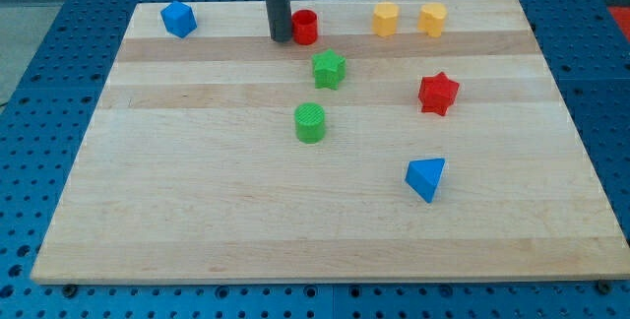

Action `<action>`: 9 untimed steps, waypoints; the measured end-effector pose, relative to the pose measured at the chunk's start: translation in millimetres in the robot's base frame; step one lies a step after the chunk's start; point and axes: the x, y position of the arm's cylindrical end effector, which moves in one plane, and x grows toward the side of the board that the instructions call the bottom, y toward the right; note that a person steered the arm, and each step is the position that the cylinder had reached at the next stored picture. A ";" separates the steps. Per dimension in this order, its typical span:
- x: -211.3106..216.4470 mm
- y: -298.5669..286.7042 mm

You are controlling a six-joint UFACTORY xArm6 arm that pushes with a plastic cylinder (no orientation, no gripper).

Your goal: Place the red circle towards the top of green star

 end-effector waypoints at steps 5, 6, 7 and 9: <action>-9.4 75.2; -10.8 77.1; -13.4 124.2; -70.7 121.0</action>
